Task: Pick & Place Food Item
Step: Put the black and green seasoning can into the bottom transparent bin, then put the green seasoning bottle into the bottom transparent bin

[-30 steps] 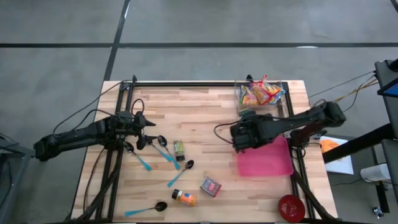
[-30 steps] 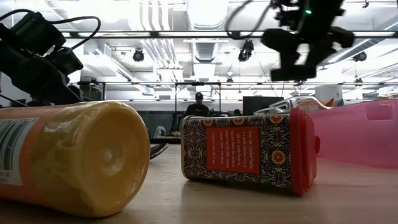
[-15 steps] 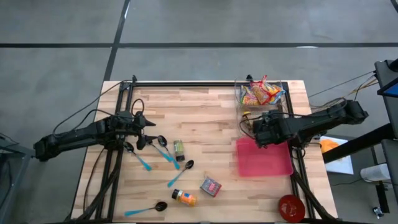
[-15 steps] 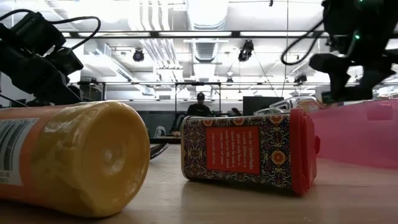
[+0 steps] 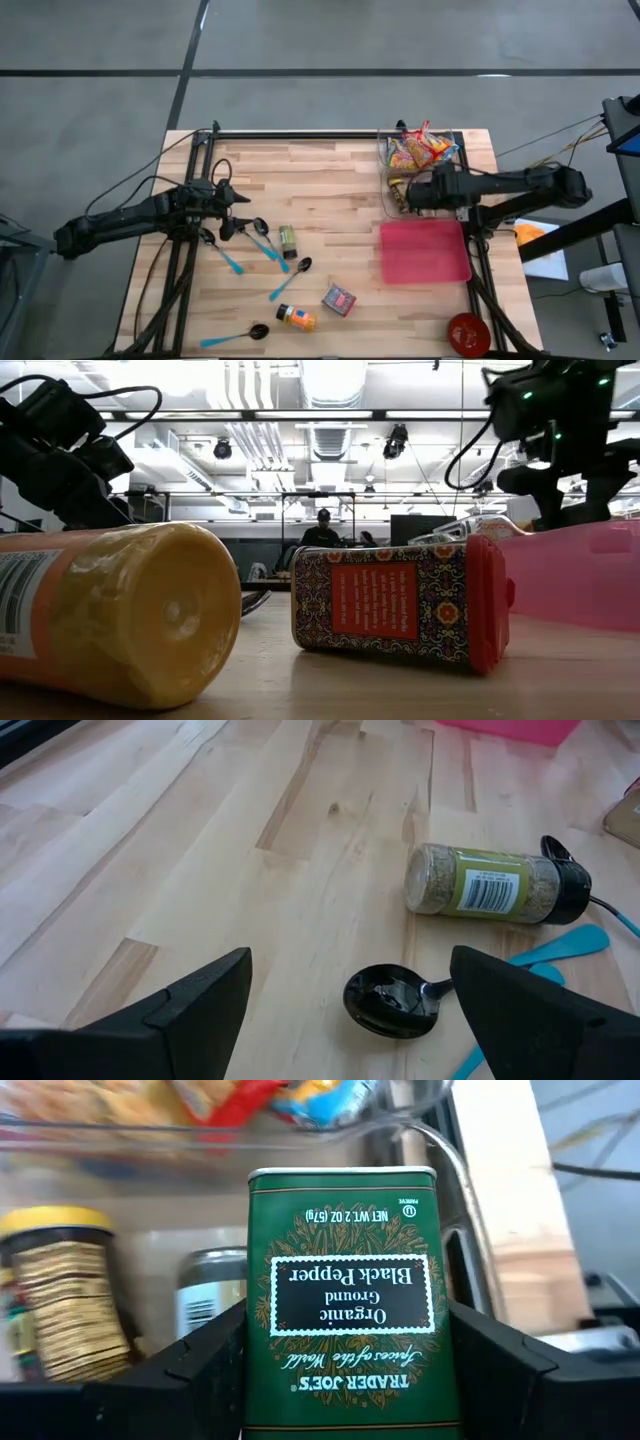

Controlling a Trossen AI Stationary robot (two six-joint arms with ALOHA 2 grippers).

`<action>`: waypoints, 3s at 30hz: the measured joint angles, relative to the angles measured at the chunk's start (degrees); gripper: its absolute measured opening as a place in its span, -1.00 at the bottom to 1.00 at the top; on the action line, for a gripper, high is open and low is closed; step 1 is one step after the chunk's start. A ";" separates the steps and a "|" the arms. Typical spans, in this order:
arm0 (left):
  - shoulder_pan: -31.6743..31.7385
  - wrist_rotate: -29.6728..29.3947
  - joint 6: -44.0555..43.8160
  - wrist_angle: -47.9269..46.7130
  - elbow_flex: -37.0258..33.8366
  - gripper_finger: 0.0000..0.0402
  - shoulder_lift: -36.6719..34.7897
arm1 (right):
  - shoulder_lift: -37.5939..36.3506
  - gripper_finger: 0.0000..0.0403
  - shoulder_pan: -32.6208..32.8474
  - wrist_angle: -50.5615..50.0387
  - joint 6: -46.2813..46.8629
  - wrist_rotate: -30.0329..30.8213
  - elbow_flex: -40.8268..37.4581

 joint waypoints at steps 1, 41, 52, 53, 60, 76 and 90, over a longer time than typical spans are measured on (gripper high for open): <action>0.00 -0.01 0.00 0.02 0.00 0.72 -0.03 | -0.02 0.30 -1.80 -0.01 -1.69 -1.29 0.10; 0.00 -0.02 -0.01 0.02 0.02 0.72 -0.01 | 14.09 0.30 -18.54 9.71 -22.48 -7.17 -0.21; 0.00 0.00 0.00 0.02 0.02 0.72 -0.01 | 14.04 0.30 -18.48 12.97 -23.02 -7.32 -0.31; 0.00 -0.01 -0.01 0.02 0.02 0.72 -0.02 | 14.04 0.30 -18.48 13.08 -22.99 -7.32 -0.39; 0.00 0.00 0.00 0.01 0.02 0.72 -0.01 | 14.06 0.30 -18.48 16.81 -23.21 -8.26 -1.49; 0.00 0.00 -0.02 0.02 0.07 0.72 -0.01 | 13.83 0.47 -18.52 20.35 -22.12 -9.50 -5.00; 0.00 -0.01 -0.01 0.01 0.07 0.72 -0.01 | 10.76 0.62 -18.48 20.19 -22.02 -8.64 -5.20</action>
